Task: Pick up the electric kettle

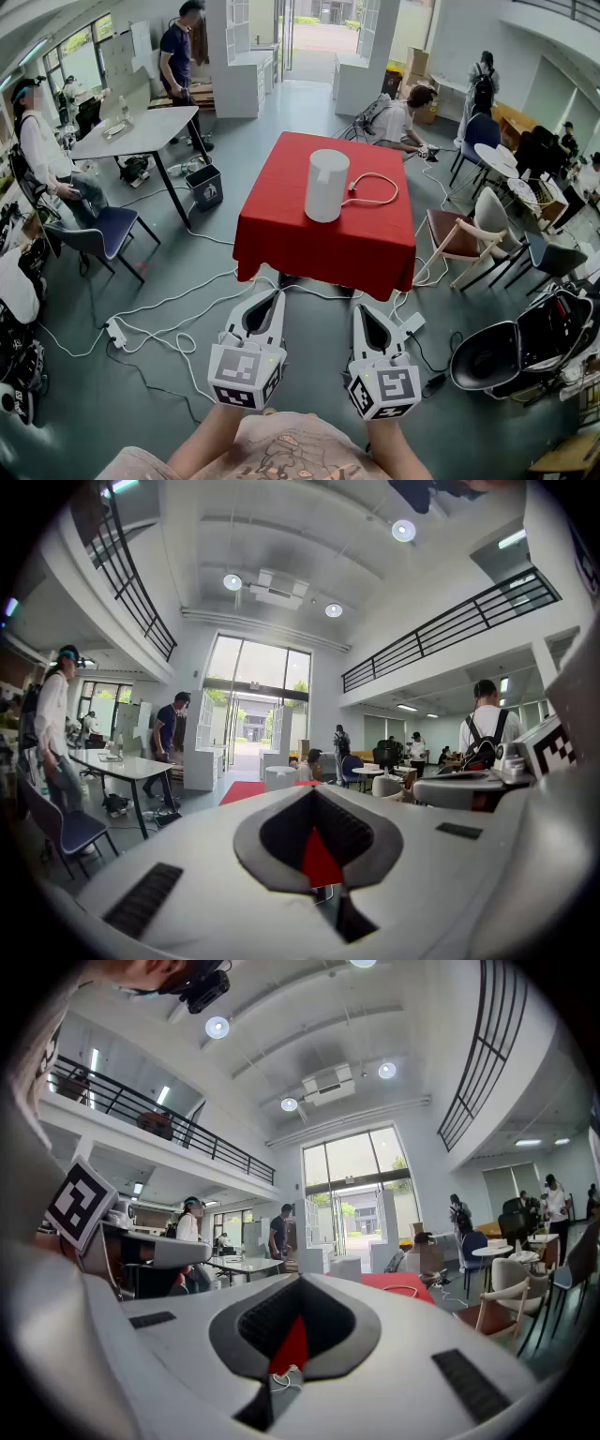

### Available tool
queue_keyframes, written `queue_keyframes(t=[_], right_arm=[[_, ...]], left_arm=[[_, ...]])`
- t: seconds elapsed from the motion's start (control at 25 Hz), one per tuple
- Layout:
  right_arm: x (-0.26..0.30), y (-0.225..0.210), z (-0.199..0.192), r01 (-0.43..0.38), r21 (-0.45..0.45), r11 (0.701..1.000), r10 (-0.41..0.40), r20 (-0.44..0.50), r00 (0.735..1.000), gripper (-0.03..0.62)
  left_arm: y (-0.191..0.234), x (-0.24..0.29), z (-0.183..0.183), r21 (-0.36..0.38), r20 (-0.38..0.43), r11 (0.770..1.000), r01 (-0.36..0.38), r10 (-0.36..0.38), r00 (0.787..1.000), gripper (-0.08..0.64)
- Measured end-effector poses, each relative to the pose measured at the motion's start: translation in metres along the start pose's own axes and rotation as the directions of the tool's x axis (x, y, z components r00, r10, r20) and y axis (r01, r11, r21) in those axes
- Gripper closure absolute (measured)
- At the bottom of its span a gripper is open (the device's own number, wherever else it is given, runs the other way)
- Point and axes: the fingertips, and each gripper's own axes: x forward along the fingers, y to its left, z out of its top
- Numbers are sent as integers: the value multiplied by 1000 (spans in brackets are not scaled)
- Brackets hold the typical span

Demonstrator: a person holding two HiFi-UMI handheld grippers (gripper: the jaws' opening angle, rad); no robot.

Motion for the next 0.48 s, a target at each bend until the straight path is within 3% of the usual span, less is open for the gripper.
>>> queue_keyframes(t=[0.48], right_arm=[[-14,11,1,-58,34,998,56,43,997,591]], left_arm=[[10,-11,-10,20,-31,1000,15,-14,999,566]])
